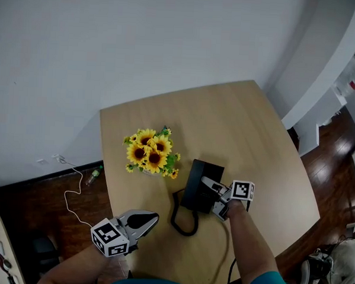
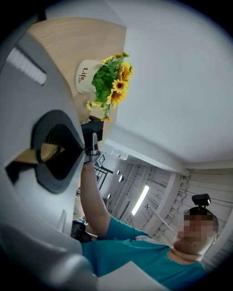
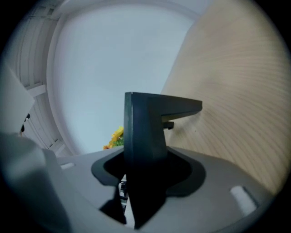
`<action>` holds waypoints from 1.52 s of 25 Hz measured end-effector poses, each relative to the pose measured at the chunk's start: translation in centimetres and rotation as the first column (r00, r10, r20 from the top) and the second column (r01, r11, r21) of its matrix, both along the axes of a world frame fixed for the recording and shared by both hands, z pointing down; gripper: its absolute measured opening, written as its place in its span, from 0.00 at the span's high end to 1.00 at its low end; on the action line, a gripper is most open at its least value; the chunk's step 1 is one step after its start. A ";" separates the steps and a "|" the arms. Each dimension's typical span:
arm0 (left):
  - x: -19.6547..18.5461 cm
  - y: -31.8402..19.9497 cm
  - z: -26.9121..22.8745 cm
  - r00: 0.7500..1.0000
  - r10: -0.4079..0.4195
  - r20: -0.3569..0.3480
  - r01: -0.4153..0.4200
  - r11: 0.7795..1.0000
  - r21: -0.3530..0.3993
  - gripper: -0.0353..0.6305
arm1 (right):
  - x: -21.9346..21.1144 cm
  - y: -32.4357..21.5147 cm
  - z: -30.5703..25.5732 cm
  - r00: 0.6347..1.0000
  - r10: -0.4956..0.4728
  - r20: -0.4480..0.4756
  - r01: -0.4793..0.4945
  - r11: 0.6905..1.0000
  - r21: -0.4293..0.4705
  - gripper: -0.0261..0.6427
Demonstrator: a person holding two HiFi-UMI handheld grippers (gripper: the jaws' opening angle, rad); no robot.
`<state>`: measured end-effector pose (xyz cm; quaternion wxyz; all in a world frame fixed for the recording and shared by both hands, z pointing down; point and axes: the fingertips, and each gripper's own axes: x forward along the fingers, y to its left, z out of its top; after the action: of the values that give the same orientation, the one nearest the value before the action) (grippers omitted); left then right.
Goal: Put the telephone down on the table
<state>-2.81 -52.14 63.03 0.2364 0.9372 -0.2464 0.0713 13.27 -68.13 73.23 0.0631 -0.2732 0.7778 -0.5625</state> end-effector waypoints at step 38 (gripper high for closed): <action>-11.0 14.9 -14.8 0.994 0.009 -0.110 0.012 0.982 0.186 0.94 | -5.9 28.2 -22.6 0.996 0.080 0.037 -0.088 0.920 0.383 0.96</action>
<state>-13.85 -37.29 48.21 0.1610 0.9575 -0.2392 -0.0041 7.32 -39.93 50.63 0.1474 -0.2831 0.8597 -0.3988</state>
